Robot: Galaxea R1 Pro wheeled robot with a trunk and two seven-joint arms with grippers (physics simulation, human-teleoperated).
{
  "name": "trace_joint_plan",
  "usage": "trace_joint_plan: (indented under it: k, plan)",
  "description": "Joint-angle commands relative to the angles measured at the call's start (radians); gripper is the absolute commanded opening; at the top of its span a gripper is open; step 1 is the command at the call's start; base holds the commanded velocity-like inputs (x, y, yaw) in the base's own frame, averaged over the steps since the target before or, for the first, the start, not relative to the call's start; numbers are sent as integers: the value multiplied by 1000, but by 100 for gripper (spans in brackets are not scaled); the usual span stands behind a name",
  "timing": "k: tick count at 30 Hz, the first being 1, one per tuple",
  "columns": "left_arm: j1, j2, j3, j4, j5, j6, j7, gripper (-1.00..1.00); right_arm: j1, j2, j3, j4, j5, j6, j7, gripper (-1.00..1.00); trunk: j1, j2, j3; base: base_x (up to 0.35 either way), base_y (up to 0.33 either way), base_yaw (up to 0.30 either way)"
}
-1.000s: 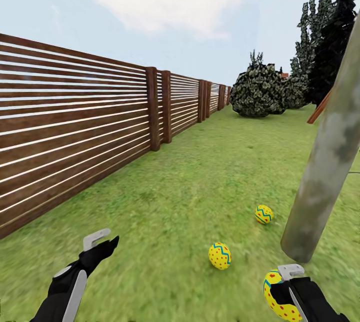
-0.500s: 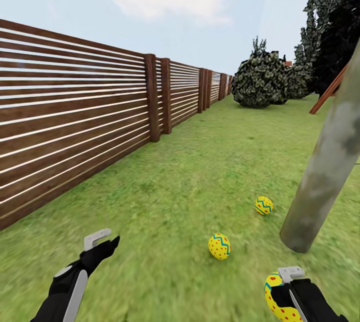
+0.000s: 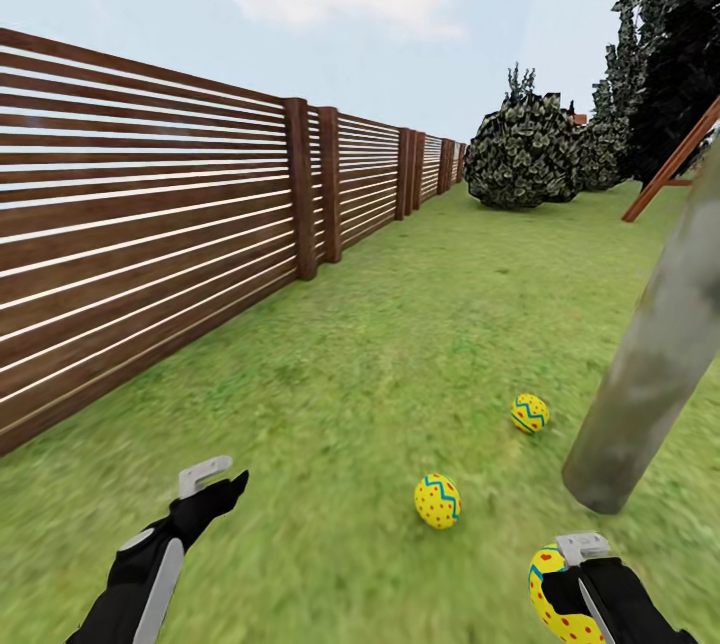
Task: Take the three Easter eggs out of the wicker basket on the lawn in the garden, then place them on the lawn next to a single tree (choose any tree) so that all three eggs are next to the same tree and none are left in the basket.
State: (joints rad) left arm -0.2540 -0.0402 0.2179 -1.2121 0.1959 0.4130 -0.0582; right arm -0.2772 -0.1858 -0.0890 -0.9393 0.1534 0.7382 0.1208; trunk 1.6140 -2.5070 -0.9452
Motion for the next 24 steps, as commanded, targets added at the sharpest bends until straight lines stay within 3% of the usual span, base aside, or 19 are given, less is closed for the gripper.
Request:
trace_joint_plan:
  k: [1, 11, 24]
  plan:
    - [-1, -1, 3, -1, 5, 6, -5, 100, 0, 0, -2, -1, 10, 4, 10, -100, 0, 0, -1, 305, -181, 0]
    - [-1, -1, 3, -1, 5, 0, -10, 100, 0, 0, -2, -1, 8, 4, 10, -100, 0, 0, -1, 168, -150, 0]
    - [-1, -1, 3, -3, 6, 1, -5, 100, 0, 0, -2, -1, 9, 4, 10, -100, 6, -3, -51, 1, -1, 0]
